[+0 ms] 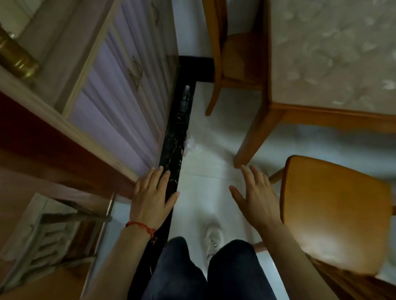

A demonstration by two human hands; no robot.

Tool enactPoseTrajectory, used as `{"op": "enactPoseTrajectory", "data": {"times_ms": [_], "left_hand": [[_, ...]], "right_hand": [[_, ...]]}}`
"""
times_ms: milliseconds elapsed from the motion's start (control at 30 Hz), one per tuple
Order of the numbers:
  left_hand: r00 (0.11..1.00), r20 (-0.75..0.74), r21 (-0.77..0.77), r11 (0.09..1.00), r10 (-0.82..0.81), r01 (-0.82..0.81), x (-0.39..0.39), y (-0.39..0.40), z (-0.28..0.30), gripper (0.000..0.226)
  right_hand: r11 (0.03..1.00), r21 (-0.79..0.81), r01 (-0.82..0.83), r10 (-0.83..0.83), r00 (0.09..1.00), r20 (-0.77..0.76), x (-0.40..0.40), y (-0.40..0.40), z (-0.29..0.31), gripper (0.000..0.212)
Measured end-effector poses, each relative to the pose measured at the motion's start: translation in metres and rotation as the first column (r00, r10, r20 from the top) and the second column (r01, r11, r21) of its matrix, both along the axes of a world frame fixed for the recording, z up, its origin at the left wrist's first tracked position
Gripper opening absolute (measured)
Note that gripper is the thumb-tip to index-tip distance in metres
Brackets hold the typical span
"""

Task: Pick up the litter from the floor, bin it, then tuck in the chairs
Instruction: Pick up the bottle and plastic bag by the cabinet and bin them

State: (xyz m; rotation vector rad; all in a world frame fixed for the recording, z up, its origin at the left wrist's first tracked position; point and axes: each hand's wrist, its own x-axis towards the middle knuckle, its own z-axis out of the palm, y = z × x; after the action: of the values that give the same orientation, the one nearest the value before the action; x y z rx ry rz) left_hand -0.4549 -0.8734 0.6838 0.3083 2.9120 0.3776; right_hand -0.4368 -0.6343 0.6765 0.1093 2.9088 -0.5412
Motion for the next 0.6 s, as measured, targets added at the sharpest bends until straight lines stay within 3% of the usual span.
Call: {"op": "enactPoseTrajectory", "data": {"times_ms": [200, 600], "left_hand": [[0.999, 0.015, 0.03, 0.999, 0.045, -0.045, -0.08, 0.007, -0.001, 0.063], [0.995, 0.084, 0.037, 0.998, -0.052, 0.049, -0.272, -0.003, -0.031, 0.062]], "right_hand": [[1.0, 0.016, -0.026, 0.026, 1.0, 0.012, -0.093, 0.011, 0.006, 0.057], [0.999, 0.015, 0.047, -0.048, 0.992, 0.115, -0.262, -0.014, -0.029, 0.06]]}}
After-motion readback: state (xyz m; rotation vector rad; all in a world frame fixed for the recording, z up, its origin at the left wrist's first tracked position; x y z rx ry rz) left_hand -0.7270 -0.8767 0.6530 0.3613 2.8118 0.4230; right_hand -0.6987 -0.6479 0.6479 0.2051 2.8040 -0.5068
